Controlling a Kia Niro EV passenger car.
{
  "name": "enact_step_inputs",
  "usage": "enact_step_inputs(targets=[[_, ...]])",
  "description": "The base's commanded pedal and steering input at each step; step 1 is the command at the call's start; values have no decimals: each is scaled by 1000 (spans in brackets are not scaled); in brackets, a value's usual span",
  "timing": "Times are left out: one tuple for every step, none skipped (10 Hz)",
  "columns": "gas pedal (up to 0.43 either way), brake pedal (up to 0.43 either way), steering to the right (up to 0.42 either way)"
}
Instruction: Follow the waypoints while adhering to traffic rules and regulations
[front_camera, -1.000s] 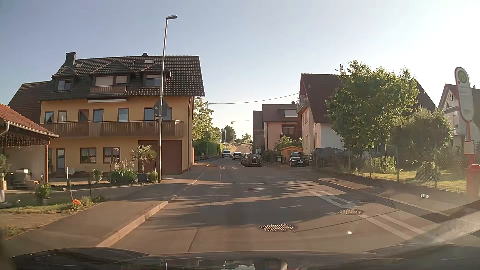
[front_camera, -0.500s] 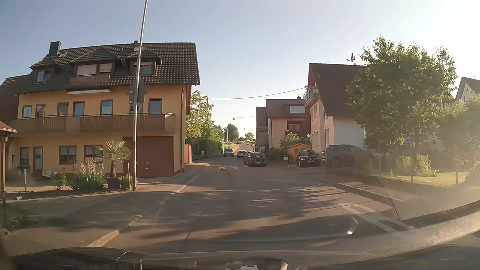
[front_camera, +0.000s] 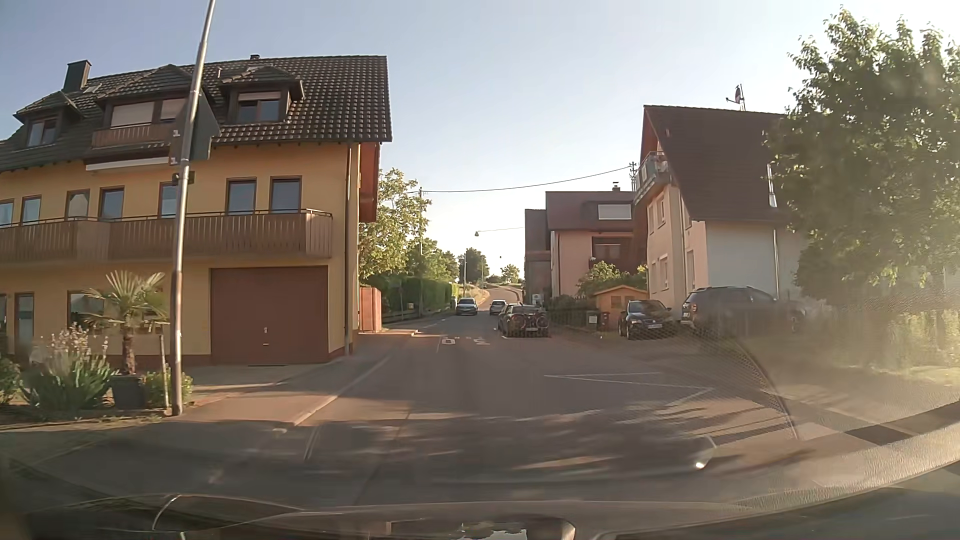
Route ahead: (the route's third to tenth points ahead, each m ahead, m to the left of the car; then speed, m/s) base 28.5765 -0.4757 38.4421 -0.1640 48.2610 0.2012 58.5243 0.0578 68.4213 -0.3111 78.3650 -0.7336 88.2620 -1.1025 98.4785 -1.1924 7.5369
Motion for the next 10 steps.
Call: enact_step_inputs(targets=[[110,0,-23],[98,0,-23],[98,0,-23],[98,0,-22],[98,0,-22],[98,0,-22],[98,0,-23],[98,0,-23],[98,0,-23],[98,0,-23]])
